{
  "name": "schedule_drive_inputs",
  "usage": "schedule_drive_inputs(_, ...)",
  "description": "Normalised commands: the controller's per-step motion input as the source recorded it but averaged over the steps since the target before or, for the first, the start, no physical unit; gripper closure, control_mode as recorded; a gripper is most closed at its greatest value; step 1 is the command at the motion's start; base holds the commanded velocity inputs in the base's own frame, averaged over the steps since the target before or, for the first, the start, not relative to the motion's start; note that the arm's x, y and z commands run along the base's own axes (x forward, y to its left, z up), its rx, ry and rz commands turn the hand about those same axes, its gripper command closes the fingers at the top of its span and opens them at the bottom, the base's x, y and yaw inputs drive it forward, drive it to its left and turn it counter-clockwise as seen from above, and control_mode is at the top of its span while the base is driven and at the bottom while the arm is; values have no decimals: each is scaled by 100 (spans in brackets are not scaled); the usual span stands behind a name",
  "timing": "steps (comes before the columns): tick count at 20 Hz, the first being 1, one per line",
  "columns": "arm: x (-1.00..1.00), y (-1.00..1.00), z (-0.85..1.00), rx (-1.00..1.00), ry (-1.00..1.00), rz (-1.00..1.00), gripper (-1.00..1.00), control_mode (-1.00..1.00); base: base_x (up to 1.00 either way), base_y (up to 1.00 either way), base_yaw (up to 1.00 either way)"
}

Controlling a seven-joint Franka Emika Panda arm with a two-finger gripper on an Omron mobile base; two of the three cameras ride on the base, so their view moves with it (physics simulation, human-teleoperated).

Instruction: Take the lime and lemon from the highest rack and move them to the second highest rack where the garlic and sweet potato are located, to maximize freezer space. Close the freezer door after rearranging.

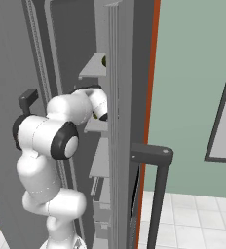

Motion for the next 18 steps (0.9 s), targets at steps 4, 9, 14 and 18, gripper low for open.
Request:
schedule_drive_inputs(4, 14, -1, -2, 0, 0, 2, -100, -100, 0, 0, 0)
schedule_drive_inputs(9, -10, 0, 5, 0, 0, 0, -100, -100, 0, 0, 0)
schedule_drive_inputs(14, -57, 0, 24, 0, -1, 0, -100, -100, 0, 0, 0)
schedule_drive_inputs(18, -73, 0, 38, 0, -4, 1, -100, -100, 0, 0, 0)
